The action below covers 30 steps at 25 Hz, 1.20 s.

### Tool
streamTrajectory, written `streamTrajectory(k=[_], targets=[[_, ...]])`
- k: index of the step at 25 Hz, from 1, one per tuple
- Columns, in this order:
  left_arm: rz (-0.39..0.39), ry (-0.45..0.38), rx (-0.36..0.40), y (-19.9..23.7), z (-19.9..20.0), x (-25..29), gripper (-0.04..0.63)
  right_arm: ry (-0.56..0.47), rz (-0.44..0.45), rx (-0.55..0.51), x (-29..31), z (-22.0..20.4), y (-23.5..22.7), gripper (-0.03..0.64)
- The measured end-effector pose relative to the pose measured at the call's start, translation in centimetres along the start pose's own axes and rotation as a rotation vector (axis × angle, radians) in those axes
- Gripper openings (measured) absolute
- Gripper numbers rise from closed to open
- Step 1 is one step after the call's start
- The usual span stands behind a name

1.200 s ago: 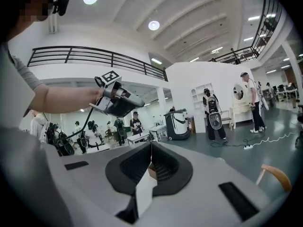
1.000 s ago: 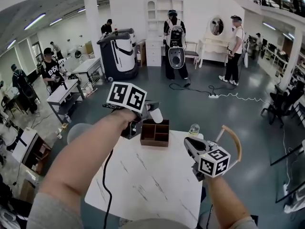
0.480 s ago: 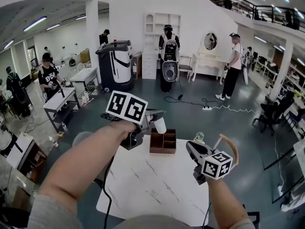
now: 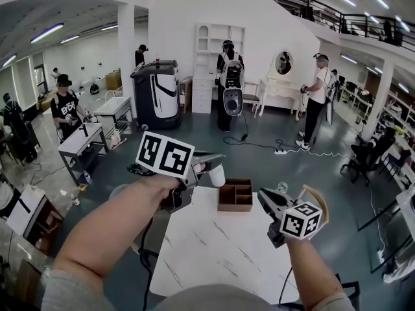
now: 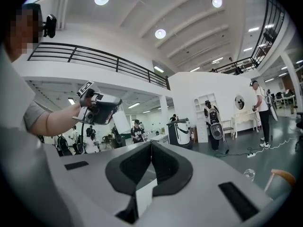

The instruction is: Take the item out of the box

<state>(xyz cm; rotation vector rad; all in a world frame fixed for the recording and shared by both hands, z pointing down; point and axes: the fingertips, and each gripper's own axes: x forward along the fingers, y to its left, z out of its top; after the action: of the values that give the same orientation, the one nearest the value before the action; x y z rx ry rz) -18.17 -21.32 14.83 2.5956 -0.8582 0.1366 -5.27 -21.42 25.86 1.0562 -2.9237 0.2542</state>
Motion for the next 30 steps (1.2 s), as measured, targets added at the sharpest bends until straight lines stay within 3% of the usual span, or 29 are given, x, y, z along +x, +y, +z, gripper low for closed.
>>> streamTrajectory(k=[8,20,25,30], targets=[[-0.048,-0.03,0.007,1.1,-1.0,-5.6,0.005,-0.041,0.007,0.009,2.2,1.7,3.8,0.009],[-0.127,-0.018,0.023,0.8,-5.9,-9.8,0.004,-0.048,-0.059,0.018,0.6,1.2,7.7,0.008],[-0.14,-0.014,-0.011,0.7,-8.8,-9.5,0.005,-0.026,-0.061,0.022,-0.8,-0.5,7.4,0.009],[-0.094,-0.014,-0.053,-0.2,-11.8,-7.9,0.005,-0.016,-0.03,0.032,-3.0,-1.8,5.4,0.008]])
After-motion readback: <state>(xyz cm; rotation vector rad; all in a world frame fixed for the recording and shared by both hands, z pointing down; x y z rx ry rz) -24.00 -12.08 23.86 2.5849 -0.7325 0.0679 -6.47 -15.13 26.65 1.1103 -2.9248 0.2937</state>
